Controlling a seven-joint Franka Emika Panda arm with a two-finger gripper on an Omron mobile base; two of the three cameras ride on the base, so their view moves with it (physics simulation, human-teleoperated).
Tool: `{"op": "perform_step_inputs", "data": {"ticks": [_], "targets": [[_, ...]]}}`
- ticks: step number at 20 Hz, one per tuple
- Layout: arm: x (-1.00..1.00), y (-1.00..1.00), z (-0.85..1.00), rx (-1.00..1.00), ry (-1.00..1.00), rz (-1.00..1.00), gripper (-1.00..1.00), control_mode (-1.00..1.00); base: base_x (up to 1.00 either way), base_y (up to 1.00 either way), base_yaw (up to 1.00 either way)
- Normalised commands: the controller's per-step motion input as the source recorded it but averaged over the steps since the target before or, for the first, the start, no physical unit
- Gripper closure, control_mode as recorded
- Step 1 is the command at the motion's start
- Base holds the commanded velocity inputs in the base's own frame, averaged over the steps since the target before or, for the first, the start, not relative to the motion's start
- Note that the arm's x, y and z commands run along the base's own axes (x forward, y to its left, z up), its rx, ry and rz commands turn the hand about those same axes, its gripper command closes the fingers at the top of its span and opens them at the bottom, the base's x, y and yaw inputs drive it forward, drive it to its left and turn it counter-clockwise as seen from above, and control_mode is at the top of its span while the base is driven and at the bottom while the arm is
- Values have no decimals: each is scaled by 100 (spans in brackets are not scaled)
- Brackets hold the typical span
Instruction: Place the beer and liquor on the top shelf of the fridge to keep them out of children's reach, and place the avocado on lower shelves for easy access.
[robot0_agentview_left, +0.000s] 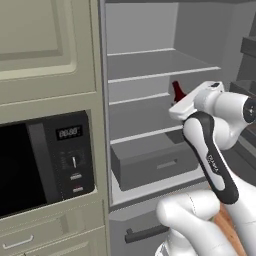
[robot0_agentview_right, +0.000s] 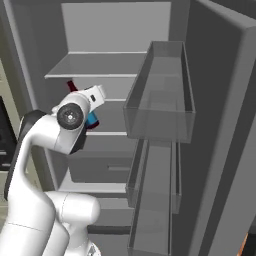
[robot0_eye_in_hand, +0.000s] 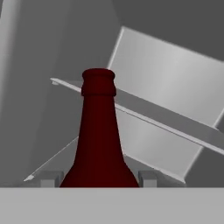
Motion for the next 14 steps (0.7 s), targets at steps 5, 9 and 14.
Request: {"op": "perform_step_inputs", "data": {"ticks": [5,9,14], "targets": [[19,0,9,0,-4,-10,100,-100,0,0,0],[14,0,40,1,-7,-15,100,-100,0,0,0],[3,0,67,1,-1,-7,100,-100,0,0,0]]}}
